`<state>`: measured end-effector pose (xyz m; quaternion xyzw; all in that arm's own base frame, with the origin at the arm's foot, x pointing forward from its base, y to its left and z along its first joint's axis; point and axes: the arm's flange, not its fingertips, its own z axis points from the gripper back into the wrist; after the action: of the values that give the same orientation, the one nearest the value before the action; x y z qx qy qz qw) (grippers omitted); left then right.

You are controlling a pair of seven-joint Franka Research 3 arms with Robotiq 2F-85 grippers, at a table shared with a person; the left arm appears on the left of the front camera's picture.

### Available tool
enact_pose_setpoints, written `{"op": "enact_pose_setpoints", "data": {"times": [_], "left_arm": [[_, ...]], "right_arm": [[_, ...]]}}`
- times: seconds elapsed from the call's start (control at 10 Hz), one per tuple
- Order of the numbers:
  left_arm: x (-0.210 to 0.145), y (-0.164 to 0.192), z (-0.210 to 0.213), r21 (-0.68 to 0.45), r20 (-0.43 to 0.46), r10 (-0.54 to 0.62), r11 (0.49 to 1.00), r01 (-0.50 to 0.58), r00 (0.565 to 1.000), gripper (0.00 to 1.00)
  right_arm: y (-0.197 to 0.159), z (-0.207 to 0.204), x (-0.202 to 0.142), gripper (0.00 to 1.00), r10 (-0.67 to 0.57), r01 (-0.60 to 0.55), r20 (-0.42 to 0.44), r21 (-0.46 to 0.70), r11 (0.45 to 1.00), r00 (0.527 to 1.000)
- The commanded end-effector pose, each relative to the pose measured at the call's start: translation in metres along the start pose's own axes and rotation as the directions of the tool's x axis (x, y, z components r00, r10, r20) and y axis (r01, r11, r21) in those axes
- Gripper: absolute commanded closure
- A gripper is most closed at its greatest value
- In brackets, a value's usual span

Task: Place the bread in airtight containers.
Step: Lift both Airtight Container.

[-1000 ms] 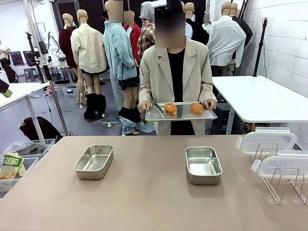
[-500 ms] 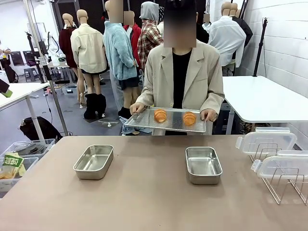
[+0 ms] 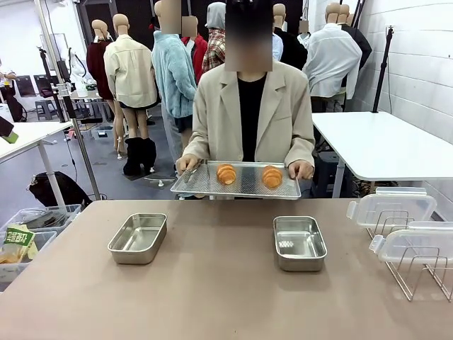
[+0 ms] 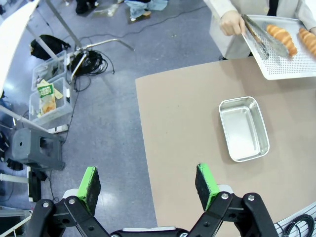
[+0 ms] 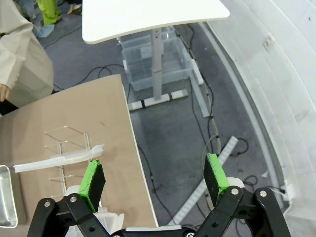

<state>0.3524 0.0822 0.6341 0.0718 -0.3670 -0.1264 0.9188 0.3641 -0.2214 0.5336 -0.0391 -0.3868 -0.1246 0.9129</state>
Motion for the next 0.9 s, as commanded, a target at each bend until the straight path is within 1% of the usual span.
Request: {"op": "enact_pose_setpoints", "data": {"times": [0.0, 0.8], "left_arm": [[0.0013, 0.0012, -0.0006, 0.008, -0.002, -0.008, 1.000, 0.008, 1.000, 0.00], [0.0013, 0.0012, -0.0006, 0.008, -0.002, -0.008, 1.000, 0.008, 1.000, 0.00]], "right_arm": [[-0.0004, 0.0009, 0.0000, 0.00, 0.012, -0.012, -0.005, -0.006, 1.000, 1.000], [-0.0004, 0.0009, 0.0000, 0.00, 0.012, -0.012, -0.005, -0.006, 1.000, 1.000]]}}
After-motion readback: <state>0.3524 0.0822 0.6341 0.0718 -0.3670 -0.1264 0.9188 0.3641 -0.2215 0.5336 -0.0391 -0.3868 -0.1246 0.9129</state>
